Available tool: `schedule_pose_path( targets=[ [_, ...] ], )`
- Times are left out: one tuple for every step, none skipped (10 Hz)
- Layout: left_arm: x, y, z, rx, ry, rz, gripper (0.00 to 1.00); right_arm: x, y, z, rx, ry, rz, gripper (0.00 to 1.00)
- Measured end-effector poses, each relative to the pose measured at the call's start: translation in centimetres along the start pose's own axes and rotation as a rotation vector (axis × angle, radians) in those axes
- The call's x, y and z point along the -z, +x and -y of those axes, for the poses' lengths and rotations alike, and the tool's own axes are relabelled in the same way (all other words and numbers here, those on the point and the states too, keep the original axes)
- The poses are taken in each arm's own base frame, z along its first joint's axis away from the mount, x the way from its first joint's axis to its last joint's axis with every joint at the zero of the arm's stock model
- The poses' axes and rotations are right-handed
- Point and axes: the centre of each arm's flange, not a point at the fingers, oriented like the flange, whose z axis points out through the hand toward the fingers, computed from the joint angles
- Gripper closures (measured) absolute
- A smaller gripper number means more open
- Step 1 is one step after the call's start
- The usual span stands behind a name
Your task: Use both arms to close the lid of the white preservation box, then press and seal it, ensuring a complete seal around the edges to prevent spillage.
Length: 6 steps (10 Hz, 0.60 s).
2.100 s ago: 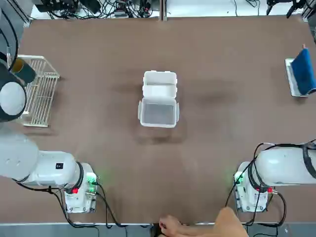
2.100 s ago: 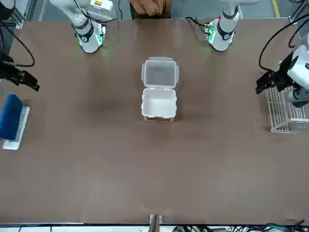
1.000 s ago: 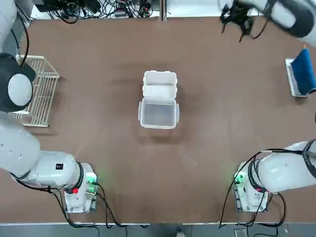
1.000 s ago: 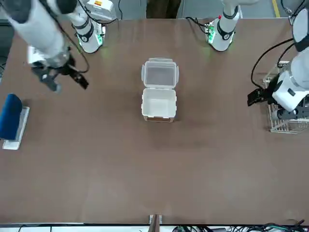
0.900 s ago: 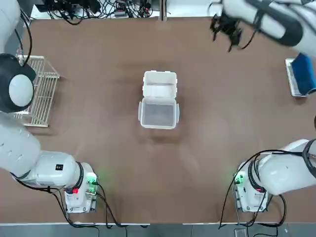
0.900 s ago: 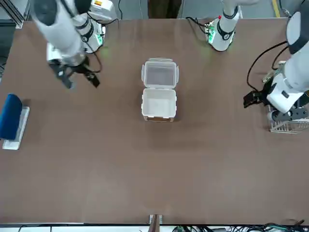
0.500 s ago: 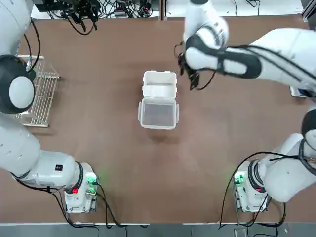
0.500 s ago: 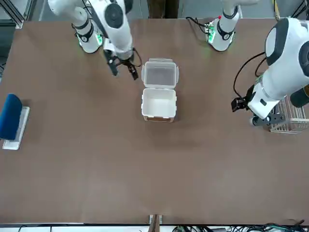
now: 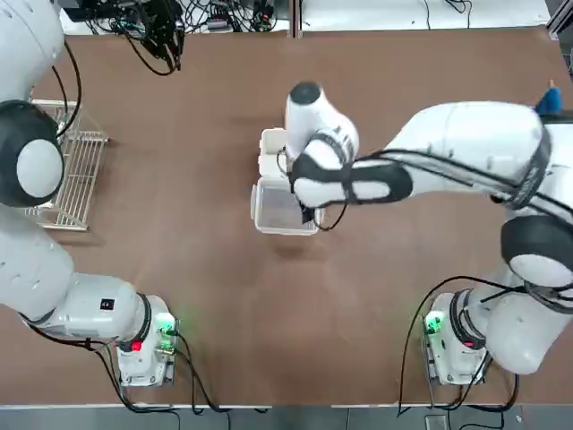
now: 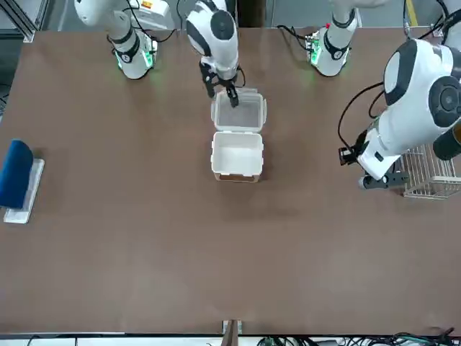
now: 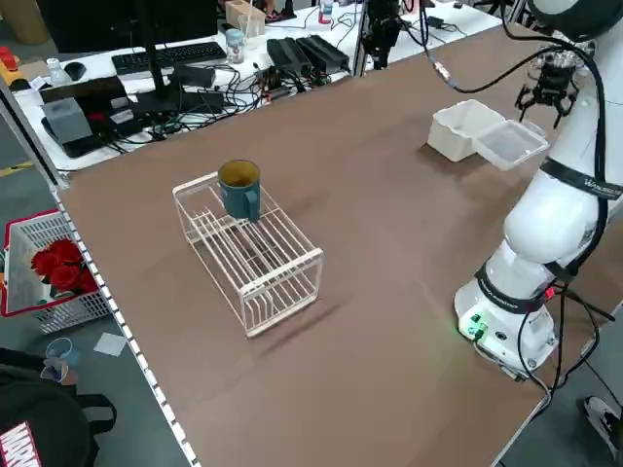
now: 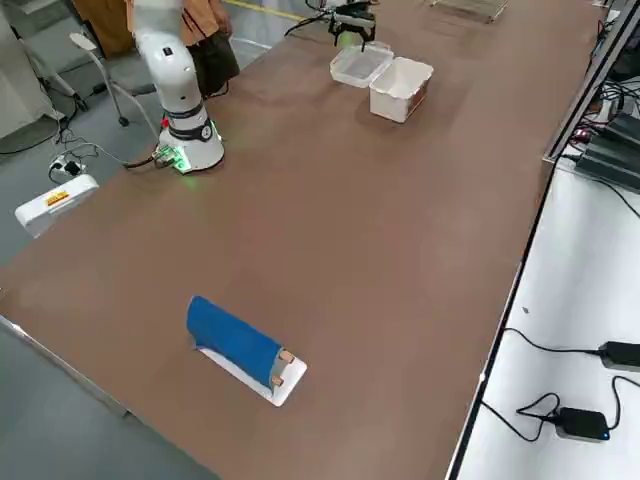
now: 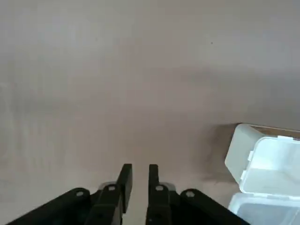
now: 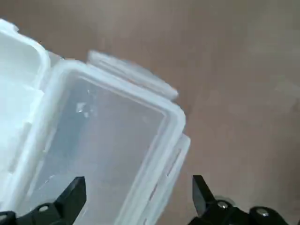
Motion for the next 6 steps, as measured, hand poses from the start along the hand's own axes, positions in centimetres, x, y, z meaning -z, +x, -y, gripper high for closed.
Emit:
schedule_pose_path(
  targets=[
    [-1.3, 0.1, 0.2, 0.011, -0.020, -0.004, 0.85, -1.4, -0.9, -0.5, -0.012, -0.013, 0.006, 0.00],
    [-2.5, 0.1, 0.3, 0.019, -0.030, -0.001, 0.90, -2.4, -1.7, -0.8, -0.033, -0.009, 0.016, 0.01],
    [-3.1, 0.1, 0.4, 0.022, -0.031, 0.004, 0.93, -3.2, -2.3, -0.9, -0.065, 0.015, 0.031, 0.03],
    [-3.3, 0.0, 0.4, 0.022, -0.030, 0.006, 0.93, -4.1, -2.8, -1.1, -0.091, 0.035, 0.041, 0.06],
    [-3.3, 0.0, 0.3, 0.020, -0.030, 0.007, 0.93, -4.8, -3.0, -1.2, -0.100, 0.040, 0.042, 0.10],
    [-3.3, 0.0, 0.2, 0.019, -0.029, 0.007, 0.93, -5.0, -3.0, -1.3, -0.104, 0.039, 0.041, 0.29]
  ],
)
